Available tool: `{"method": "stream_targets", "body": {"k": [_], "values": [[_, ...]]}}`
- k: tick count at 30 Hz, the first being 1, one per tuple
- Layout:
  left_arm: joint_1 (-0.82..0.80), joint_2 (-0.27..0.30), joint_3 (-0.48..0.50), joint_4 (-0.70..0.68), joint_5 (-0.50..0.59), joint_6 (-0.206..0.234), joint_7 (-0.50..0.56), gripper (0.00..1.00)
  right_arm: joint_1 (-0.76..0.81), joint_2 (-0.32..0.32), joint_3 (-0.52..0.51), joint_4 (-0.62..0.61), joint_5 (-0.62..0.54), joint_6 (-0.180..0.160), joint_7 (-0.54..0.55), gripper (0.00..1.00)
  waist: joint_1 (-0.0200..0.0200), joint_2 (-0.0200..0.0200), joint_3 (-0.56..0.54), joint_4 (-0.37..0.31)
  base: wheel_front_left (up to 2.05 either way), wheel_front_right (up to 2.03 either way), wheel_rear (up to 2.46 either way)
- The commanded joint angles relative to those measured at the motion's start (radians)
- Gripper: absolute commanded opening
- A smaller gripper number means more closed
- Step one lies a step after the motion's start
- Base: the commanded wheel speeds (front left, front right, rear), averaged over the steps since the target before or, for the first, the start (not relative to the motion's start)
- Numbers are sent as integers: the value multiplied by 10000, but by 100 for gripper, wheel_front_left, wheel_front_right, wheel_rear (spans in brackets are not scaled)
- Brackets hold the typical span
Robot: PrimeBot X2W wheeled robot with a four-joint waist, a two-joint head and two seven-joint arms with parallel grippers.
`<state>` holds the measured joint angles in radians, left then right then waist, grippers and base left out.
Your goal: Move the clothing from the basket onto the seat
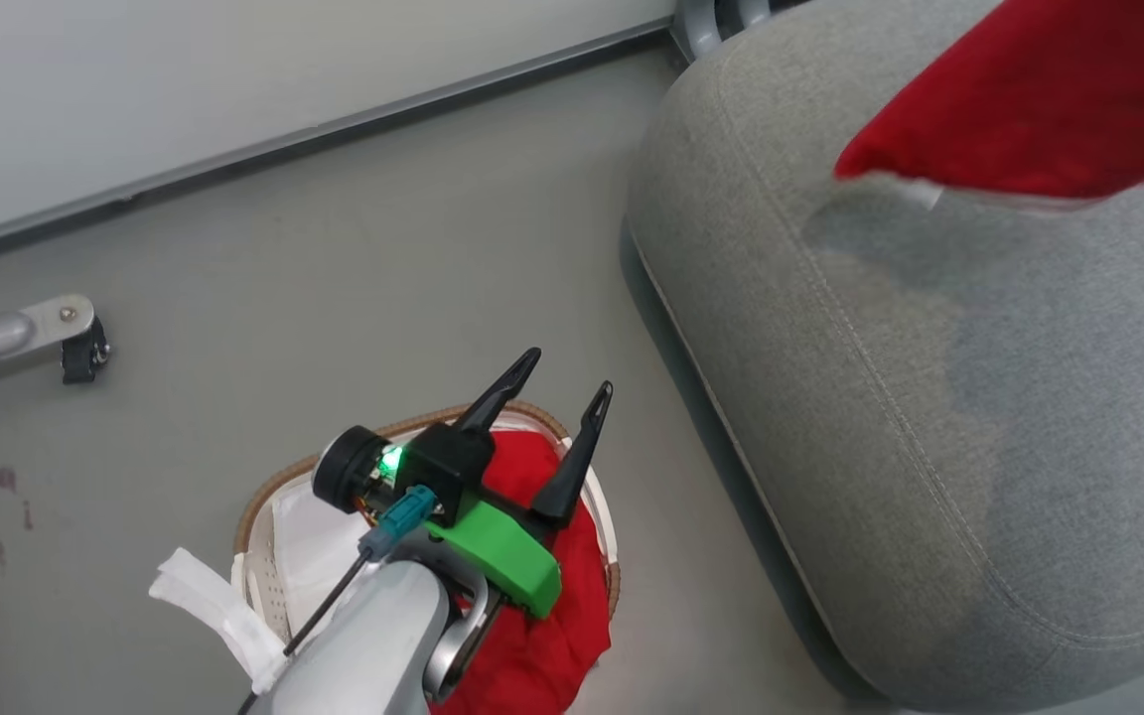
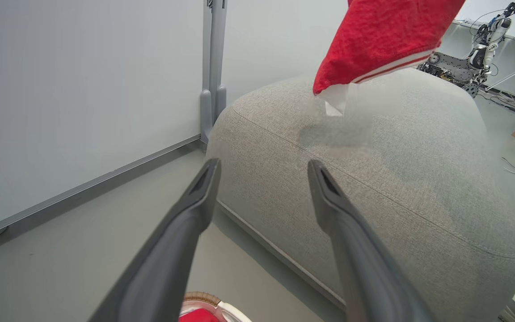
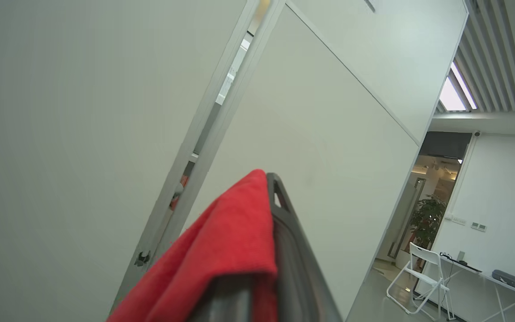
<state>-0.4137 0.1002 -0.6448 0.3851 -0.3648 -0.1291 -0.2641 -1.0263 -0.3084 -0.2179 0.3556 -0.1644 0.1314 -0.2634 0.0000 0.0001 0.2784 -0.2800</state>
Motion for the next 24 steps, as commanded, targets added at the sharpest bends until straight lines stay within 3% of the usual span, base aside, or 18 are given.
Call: {"method": "stream_targets", "body": {"k": [1, 5, 10, 18, 24], "values": [[-284, 151, 70, -86, 113, -23, -6, 100, -550, -156, -49, 247, -42, -12, -20, 0, 0, -1, 842, 241, 0, 0, 0], [-616, 332, 150, -189, 276, -21, -6, 100, -1666, -680, -324, 1001, -302, -12, -2, 0, 0, -1, 1548, 336, 0, 0, 0], [-955, 544, 308, -236, 490, -11, -6, 100, -1893, -740, -1039, 1745, -508, -12, -12, 0, 0, -1, 2361, 384, 0, 0, 0], [-1235, 905, 539, -366, 714, 55, -6, 100, -193, -86, -2066, 2236, -562, -14, -18, 0, 0, -1, 3241, 368, 0, 0, 0], [-1296, 1078, 638, -433, 781, 144, -6, 100, 982, 440, -2280, 2759, -706, -12, -19, 0, 0, -1, 3601, 272, 0, 0, 0]]}}
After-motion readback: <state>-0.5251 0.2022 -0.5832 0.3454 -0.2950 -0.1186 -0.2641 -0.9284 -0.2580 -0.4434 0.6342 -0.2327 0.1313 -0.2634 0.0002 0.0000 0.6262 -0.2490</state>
